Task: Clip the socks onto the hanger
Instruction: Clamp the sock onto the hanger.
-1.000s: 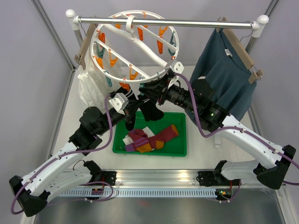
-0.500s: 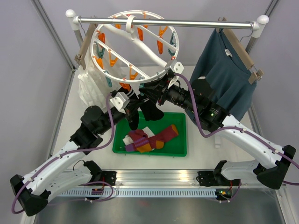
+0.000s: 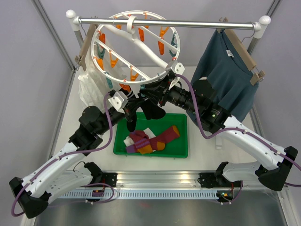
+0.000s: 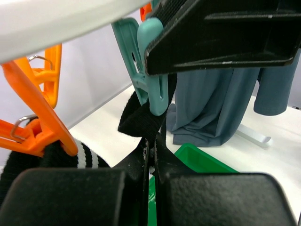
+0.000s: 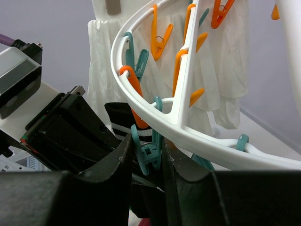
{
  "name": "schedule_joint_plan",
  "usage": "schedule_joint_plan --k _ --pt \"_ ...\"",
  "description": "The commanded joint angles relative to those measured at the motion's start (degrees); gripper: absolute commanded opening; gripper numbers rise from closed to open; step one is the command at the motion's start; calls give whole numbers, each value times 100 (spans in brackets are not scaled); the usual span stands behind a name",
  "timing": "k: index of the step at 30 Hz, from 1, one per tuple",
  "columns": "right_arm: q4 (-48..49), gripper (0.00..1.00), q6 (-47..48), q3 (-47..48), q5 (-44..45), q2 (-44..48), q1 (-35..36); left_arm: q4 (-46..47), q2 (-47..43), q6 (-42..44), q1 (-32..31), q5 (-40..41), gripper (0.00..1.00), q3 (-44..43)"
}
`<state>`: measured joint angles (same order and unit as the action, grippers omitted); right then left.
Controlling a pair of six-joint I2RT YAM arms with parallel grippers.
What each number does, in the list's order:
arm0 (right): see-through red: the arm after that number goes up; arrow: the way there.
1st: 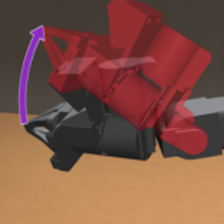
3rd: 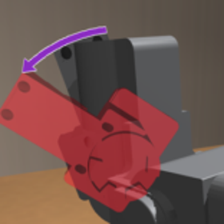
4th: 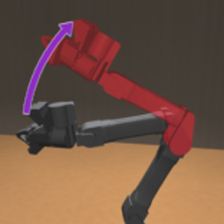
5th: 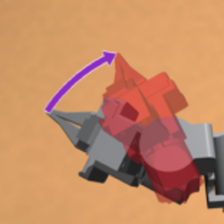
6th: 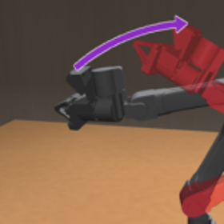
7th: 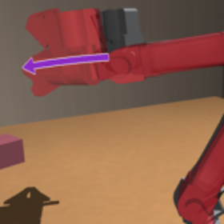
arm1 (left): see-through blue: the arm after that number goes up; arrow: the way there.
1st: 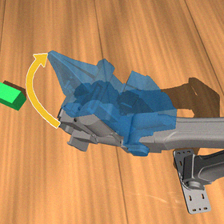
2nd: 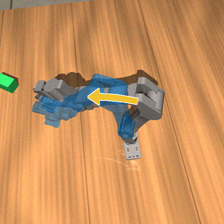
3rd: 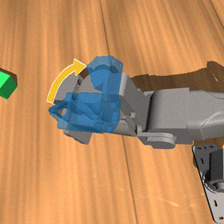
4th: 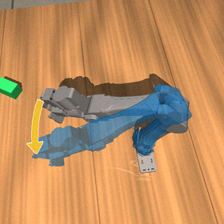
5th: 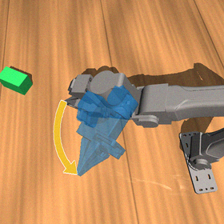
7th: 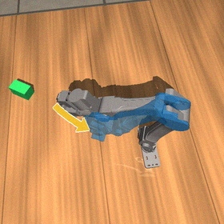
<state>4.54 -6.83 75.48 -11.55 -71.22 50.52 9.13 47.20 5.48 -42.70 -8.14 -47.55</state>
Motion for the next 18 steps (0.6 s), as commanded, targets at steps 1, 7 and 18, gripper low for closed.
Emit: schedule_joint_plan --k 1,7,18 --pt "-49 0 76 221 -110 47 19 213 -79 41 42 -74 2 -281" --pt "-49 0 129 213 -75 47 28 177 -114 33 42 -117 2 -308" --pt "205 0 226 72 -110 100 72 46 -185 -38 42 -223 2 -343"
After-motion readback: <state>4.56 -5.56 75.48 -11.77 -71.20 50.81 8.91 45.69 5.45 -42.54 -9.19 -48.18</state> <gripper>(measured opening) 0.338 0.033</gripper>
